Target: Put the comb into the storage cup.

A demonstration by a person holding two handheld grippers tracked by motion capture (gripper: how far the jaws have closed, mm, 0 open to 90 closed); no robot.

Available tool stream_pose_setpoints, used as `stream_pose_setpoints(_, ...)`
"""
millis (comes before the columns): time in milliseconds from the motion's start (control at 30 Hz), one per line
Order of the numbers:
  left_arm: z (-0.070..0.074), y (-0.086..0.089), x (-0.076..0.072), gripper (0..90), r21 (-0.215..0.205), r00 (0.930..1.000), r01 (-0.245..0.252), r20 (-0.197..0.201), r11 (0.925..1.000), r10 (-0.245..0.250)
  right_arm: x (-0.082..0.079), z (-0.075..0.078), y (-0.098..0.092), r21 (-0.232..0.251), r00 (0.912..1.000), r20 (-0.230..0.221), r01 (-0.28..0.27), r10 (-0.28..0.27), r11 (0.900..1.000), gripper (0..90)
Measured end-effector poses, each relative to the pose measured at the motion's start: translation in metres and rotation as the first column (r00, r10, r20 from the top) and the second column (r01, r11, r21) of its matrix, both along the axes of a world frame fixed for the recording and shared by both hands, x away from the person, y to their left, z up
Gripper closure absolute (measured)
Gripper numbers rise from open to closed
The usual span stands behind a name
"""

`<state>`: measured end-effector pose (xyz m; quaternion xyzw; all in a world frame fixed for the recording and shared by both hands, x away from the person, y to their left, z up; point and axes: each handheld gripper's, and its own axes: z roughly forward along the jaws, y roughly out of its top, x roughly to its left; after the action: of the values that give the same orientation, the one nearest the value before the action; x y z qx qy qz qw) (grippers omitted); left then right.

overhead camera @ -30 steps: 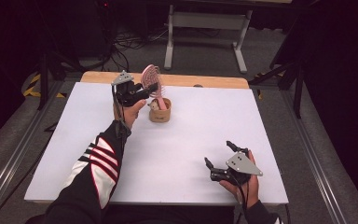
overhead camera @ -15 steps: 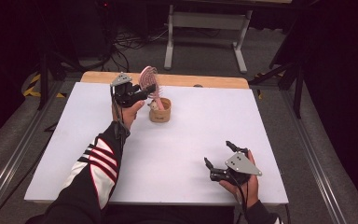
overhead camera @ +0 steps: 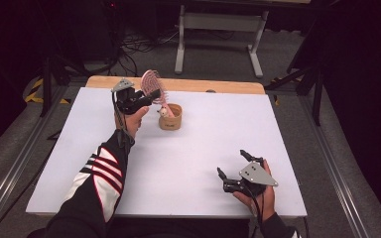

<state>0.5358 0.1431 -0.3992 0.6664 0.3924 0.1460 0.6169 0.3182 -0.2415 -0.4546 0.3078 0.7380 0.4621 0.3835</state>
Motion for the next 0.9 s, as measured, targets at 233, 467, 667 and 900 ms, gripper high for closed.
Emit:
stream_pose_setpoints(233, -0.003, 0.008, 0.0, 57.8, 0.007, 1.0, 0.0, 0.0, 1.0, 0.0, 0.0, -0.001, 0.001, -0.008, 1.0, -0.001, 0.001, -0.001, 1.0, 8.1)
stream_pose_setpoints(467, -0.004, 0.016, 0.0, 55.8, 0.025, 0.9999, -0.011, -0.007, 0.9996, 0.012, 0.001, -0.001, 0.001, -0.014, 1.0, -0.006, 0.0, 0.0, 1.0, 8.1)
stream_pose_setpoints(667, -0.006, 0.019, 0.001, 54.1, 0.028, 0.9998, -0.016, -0.014, 0.9995, 0.017, 0.0, -0.001, 0.001, -0.014, 1.0, -0.005, 0.0, 0.0, 1.0, 8.2)
stream_pose_setpoints(900, -0.01, 0.023, 0.002, 50.1, 0.01, 0.9994, -0.02, -0.027, 0.9998, 0.02, 0.001, -0.002, 0.002, -0.017, 1.0, -0.008, -0.002, 0.002, 1.0, 8.2)
